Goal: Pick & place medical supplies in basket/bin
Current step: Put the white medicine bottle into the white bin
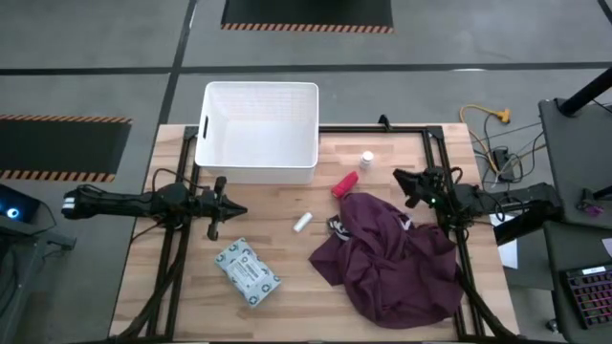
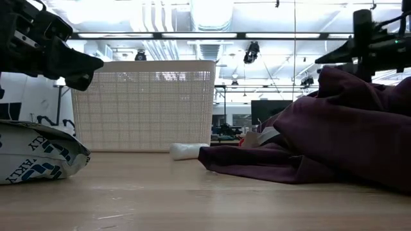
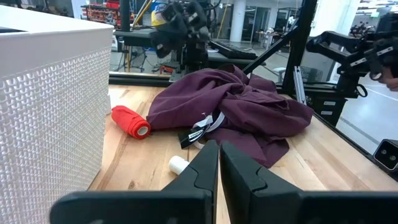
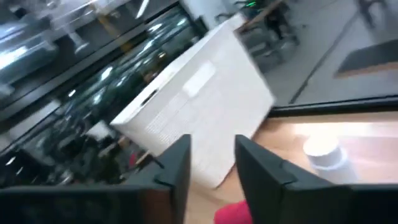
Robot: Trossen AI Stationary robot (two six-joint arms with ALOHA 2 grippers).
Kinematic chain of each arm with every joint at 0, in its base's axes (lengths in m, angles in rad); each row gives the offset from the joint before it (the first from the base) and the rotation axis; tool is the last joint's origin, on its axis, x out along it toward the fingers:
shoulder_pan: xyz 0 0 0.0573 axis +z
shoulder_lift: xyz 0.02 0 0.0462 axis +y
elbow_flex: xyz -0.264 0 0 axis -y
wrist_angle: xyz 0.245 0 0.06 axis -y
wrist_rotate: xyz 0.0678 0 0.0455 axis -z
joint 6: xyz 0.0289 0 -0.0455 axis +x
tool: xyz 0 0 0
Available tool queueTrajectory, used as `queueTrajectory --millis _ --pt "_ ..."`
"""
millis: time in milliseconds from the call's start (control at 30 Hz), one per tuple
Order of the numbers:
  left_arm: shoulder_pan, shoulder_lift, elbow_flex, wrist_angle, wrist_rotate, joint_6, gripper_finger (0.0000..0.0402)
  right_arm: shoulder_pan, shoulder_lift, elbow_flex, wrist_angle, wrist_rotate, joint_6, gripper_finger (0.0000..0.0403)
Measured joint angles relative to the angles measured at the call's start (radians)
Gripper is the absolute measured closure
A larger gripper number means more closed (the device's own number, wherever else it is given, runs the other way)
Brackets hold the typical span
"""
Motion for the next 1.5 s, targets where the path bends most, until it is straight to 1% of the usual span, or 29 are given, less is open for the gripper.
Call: queueTrajectory --millis 133,200,267,333,433,500,600,667,767,867,933,1033,1100,1267,1500 --pt "0.000 0.000 0.000 0.000 0.000 0.000 0.0402 0.000 0.077 0.022 0.125 -0.001 -0.097 0.0210" --pt "0.000 0.000 0.000 0.000 0.000 0.000 0.0402 0.000 0.137 0.080 0.143 -0.001 -0.179 0.0185" --pt "0.000 0.000 0.000 0.000 0.000 0.000 0.0402 0.001 0.214 0.160 0.123 0.000 -0.300 0.0164" --pt "0.000 0.000 0.000 0.000 0.000 0.000 0.0402 0.001 0.308 0.250 0.063 0.043 -0.395 0.0147" --pt "0.000 0.000 0.000 0.000 0.000 0.000 0.0402 -0.016 0.453 0.388 -0.094 0.150 -0.430 0.0129" --pt "0.000 0.000 0.000 0.000 0.000 0.000 0.0402 -0.041 0.543 0.471 -0.228 0.177 -0.412 0.0121" --pt "0.000 0.000 0.000 0.000 0.000 0.000 0.0402 -0.095 0.674 0.558 -0.382 0.170 -0.311 0.0117" --pt "0.000 0.000 0.000 0.000 0.000 0.000 0.0402 -0.134 0.754 0.595 -0.419 0.124 -0.251 0.0118" --pt "0.000 0.000 0.000 0.000 0.000 0.000 0.0402 -0.204 0.859 0.621 -0.405 0.002 -0.241 0.0122" --pt "0.000 0.000 0.000 0.000 0.000 0.000 0.0402 -0.288 0.952 0.642 -0.377 -0.060 -0.224 0.0126" --pt "0.000 0.000 0.000 0.000 0.000 0.000 0.0402 -0.349 1.006 0.663 -0.375 -0.096 -0.194 0.0128" --pt "0.000 0.000 0.000 0.000 0.000 0.000 0.0402 -0.446 1.071 0.697 -0.374 -0.221 -0.169 0.0130" --pt "0.000 0.000 0.000 0.000 0.000 0.000 0.0402 -0.498 1.111 0.725 -0.373 -0.280 -0.166 0.0129" --pt "0.000 0.000 0.000 0.000 -0.001 0.000 0.0402 -0.584 1.209 0.813 -0.394 -0.303 -0.119 0.0112" --pt "0.000 0.000 0.000 -0.001 -0.002 0.000 0.0402 -0.611 1.330 0.973 -0.564 -0.371 -0.116 0.0074"
